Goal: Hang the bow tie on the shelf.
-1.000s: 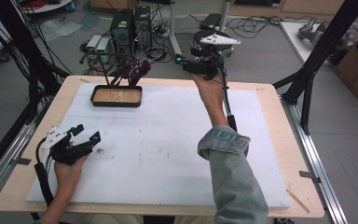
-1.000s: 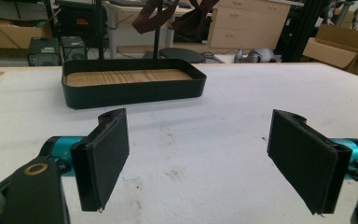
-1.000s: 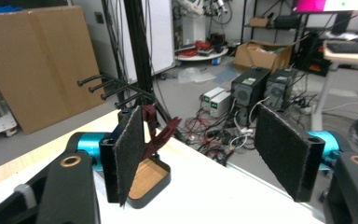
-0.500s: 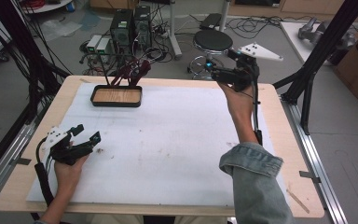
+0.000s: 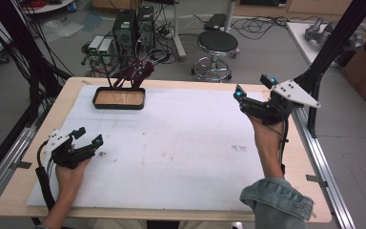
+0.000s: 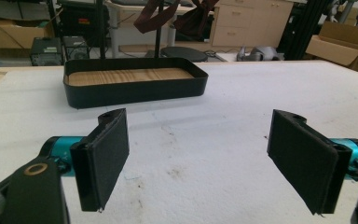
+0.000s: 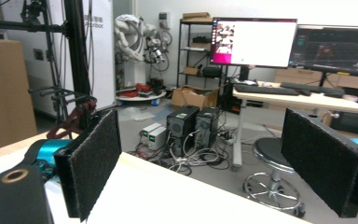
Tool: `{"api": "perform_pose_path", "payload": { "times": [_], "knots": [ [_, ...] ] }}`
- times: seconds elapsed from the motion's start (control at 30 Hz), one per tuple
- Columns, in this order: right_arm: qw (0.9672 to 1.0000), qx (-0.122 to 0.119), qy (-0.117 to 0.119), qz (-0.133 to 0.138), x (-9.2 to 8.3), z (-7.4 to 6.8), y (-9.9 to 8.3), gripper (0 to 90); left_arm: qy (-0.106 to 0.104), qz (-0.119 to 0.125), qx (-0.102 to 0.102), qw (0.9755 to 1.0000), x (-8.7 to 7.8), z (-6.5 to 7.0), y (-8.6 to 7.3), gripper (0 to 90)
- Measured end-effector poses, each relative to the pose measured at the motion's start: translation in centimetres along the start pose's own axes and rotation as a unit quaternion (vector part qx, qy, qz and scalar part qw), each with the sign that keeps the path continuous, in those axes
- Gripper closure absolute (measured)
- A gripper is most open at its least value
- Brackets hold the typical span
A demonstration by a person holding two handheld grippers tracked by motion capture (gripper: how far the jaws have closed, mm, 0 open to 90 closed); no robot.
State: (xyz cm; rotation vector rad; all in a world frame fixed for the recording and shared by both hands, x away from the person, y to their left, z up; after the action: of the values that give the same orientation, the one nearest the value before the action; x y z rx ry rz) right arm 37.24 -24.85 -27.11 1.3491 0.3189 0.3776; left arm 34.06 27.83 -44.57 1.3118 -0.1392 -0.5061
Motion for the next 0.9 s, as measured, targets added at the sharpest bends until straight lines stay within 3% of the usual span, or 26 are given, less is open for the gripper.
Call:
{"api": "perform_pose_path", "payload": {
  "times": [0.2, 0.33, 0.6, 0.9],
  "knots": [
    [0.9999, 0.0, -0.015, 0.003, -2.5, -0.3, -2.7, 11.7, 0.001, 0.0, 0.0, 1.0, 0.0, 0.0, 0.0, 20.9],
    [0.9997, 0.02, -0.013, -0.006, -3.6, -0.9, -4.9, 11.6, 0.003, -0.001, 0.002, 1.0, 0.0, 0.0, 0.0, 20.9],
    [0.9986, 0.045, -0.022, -0.016, -5.3, -2.1, -8.9, 11.5, 0.005, -0.001, 0.003, 1.0, 0.0, 0.0, 0.0, 20.9],
    [0.9982, 0.039, -0.017, -0.042, -6.1, -3.3, -13.0, 11.6, 0.007, -0.003, 0.004, 1.0, 0.0, 0.1, 0.0, 20.9]
  ]
}}
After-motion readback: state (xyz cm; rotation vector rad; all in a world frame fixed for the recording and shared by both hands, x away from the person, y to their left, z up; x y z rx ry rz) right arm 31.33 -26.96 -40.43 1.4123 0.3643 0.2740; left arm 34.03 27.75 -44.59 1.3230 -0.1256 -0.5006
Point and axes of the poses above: each handheld gripper's, and its own axes: x roughly forward along the jaws, y roughly out of its top, z roughly to its right, the point moved 4 cm from there along x, roughly forward along the jaws, and after that the axes turned 9 degrees about -x, right-handed, at the moved point
